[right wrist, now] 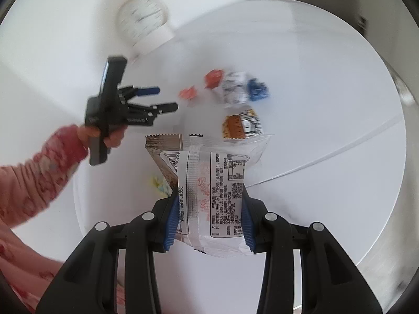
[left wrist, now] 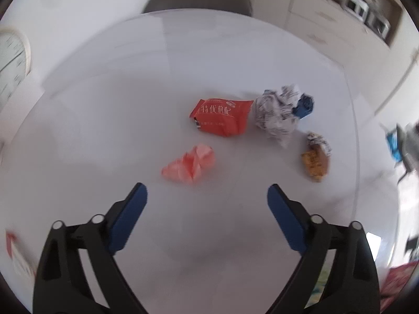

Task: Collect trash
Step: 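Grasp the clear printed snack bag with the right gripper while the left grasps the pink wrapper, then drop the clear snack bag into the bin with the right gripper while the left drops the pink wrapper, then move both open grippers back over the table, then grasp the crumpled white paper with the right gripper while the left grasps the red snack packet, then drop the white paper into the bin with the right gripper while the left drops the red packet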

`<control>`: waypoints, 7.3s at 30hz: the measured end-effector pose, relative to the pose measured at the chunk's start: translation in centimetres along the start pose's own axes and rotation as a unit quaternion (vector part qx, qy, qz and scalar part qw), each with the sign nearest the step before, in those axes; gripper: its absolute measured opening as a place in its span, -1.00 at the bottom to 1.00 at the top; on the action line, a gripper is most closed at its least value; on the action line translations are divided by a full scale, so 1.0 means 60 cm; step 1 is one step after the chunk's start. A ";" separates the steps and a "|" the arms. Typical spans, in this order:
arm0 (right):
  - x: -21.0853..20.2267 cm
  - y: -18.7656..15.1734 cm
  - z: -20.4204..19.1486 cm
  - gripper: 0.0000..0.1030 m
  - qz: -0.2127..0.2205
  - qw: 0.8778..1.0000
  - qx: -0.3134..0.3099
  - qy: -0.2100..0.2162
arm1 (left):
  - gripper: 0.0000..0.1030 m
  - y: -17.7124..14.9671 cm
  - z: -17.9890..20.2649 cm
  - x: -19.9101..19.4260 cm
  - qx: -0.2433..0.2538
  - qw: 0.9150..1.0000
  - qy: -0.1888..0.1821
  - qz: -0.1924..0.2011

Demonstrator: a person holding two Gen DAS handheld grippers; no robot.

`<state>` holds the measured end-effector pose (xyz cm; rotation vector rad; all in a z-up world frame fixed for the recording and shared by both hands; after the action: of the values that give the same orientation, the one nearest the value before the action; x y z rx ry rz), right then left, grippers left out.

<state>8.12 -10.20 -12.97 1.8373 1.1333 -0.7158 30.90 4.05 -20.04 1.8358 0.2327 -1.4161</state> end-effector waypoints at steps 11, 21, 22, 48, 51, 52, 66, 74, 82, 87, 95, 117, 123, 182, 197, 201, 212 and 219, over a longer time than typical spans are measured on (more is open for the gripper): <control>-0.031 -0.001 0.010 -0.21 0.006 0.998 0.059 -0.031 | -0.14 0.039 -0.009 0.067 0.060 0.997 -0.040 -0.004; -0.045 -0.006 0.006 -0.21 0.010 0.998 0.062 -0.032 | -0.47 0.016 -0.002 0.047 0.059 0.998 -0.029 0.017; -0.047 -0.007 0.007 -0.21 0.012 0.998 0.062 -0.031 | -0.64 0.015 -0.001 0.043 0.058 0.998 -0.027 0.017; -0.128 -0.324 0.362 -0.21 0.011 0.948 0.232 -0.219 | -0.64 -0.044 0.334 -0.254 -0.084 0.994 -0.034 0.064; -0.067 -0.355 0.416 -0.20 -0.032 0.948 0.223 -0.225 | -0.64 -0.040 0.421 -0.261 -0.081 0.994 -0.051 0.060; -0.032 -0.367 0.441 -0.19 -0.056 0.949 0.214 -0.224 | -0.64 -0.038 0.450 -0.259 -0.081 0.994 -0.051 0.057; 0.002 -0.408 0.480 0.76 -0.103 0.966 0.144 -0.186 | -0.64 -0.095 0.724 -0.181 -0.056 0.997 -0.041 -0.024; -0.171 -0.419 0.460 0.95 -0.026 0.965 0.118 -0.231 | -0.64 -0.120 0.840 -0.073 -0.012 0.994 -0.068 -0.083; -0.199 -0.424 0.466 0.95 -0.010 0.966 0.108 -0.233 | -0.31 -0.144 0.876 0.021 0.001 0.988 -0.064 -0.142; -0.218 -0.419 0.464 0.95 -0.005 0.967 0.111 -0.230 | 0.54 -0.124 0.877 -0.016 0.002 0.992 -0.060 -0.110; -0.291 -0.381 0.439 0.95 0.038 0.965 0.102 -0.237 | 0.83 -0.068 0.856 -0.119 -0.027 0.996 -0.062 -0.058; -0.181 -0.084 0.168 0.95 0.075 0.983 -0.075 -0.151 | 0.85 -0.096 0.465 -0.324 -0.217 0.969 0.107 0.055; -0.061 0.039 0.051 0.95 0.059 0.983 -0.134 -0.110 | 0.85 -0.129 0.321 -0.340 -0.269 0.951 0.142 0.053; 0.007 0.200 0.181 -0.04 0.062 0.988 -0.121 -0.068 | 0.20 0.154 0.034 0.122 -0.495 0.850 0.137 -0.121; -0.006 0.192 0.179 -0.04 0.069 0.990 -0.105 -0.070 | -0.16 0.141 0.031 0.128 -0.468 0.867 0.123 -0.124; -0.031 0.173 0.173 -0.04 0.081 0.989 -0.100 -0.076 | -0.16 0.124 0.050 0.068 -0.442 0.882 0.125 -0.104; -0.159 0.007 0.167 -0.03 0.086 0.988 -0.064 -0.109 | -0.16 0.064 0.232 -0.154 -0.310 0.943 0.111 -0.053; -0.229 -0.175 0.236 0.01 0.053 0.985 0.007 -0.166 | -0.16 0.011 0.400 -0.203 -0.226 0.973 0.021 -0.049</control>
<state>-7.80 -25.90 -12.61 1.6961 0.8087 -0.9284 9.21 -8.82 -10.58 1.4930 0.6227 -1.2634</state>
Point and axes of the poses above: each gripper's, at about its wrist camera, not at the fingertips, and x roughly the way its jaws point, z to its right, y to its top, the point moved 1 cm from there along x, roughly the way its jaws point, and after that the axes turned 5 degrees about y, right-handed, at the moved point
